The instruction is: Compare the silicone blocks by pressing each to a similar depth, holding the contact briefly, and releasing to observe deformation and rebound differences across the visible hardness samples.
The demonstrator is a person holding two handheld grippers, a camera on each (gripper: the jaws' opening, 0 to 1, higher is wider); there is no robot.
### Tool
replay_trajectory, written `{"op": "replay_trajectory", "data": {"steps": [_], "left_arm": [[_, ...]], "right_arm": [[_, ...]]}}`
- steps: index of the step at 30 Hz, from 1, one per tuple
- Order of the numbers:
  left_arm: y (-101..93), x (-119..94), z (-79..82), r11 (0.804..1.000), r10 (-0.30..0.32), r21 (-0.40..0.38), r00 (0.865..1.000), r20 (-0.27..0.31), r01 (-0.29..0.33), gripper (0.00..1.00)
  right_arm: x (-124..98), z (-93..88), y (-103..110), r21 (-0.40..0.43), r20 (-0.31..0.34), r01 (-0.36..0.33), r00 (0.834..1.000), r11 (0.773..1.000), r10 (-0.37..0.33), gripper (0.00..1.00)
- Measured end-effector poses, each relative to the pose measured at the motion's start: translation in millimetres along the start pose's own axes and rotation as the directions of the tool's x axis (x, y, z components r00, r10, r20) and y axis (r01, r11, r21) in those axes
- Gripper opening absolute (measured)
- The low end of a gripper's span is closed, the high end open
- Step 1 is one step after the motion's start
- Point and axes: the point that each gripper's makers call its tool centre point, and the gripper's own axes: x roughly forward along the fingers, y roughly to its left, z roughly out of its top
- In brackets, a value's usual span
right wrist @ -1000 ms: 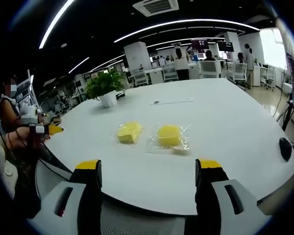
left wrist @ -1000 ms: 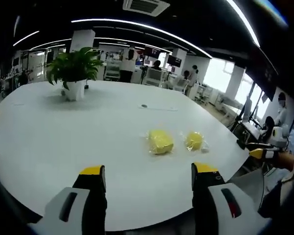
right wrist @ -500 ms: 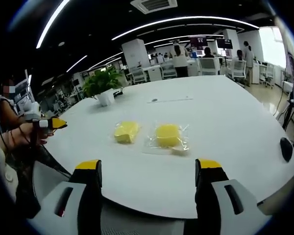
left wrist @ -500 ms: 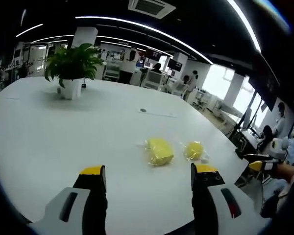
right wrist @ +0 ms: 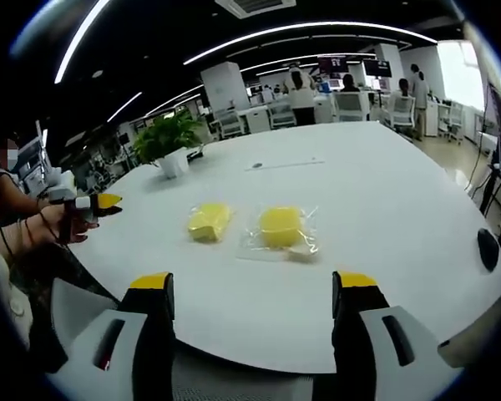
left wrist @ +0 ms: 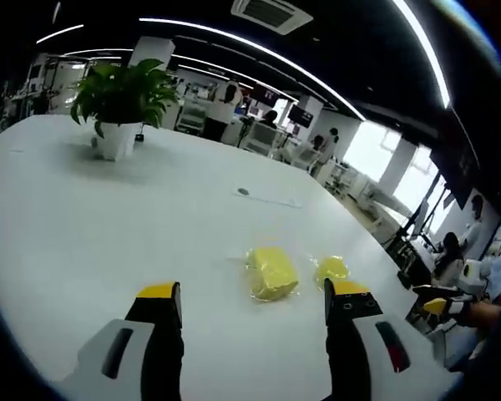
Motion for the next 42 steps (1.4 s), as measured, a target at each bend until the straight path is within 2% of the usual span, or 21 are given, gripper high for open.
{"op": "replay_trajectory", "data": {"steps": [19, 31, 42], "left_arm": [[0.2, 56, 7.5, 0.999, -0.04, -0.036, 0.999, -0.009, 0.04, 0.66], [-0.4, 90, -1.0, 0.99, -0.088, -0.113, 0.996, -0.027, 0.085, 0.64], [1.5, 122, 4.1, 0.975, -0.129, -0.182, 0.992, -0.001, 0.126, 0.6]], "right_arm": [[8, -6.9, -8, 0.022, -0.038, 0.029, 0.999, 0.999, -0.028, 0.73], [6, -10.0, -15, 0.034, -0.051, 0.056, 0.997, 0.998, -0.055, 0.73], [8, -8.6, -12, 0.032, -0.054, 0.055, 0.997, 0.998, -0.053, 0.73]]}}
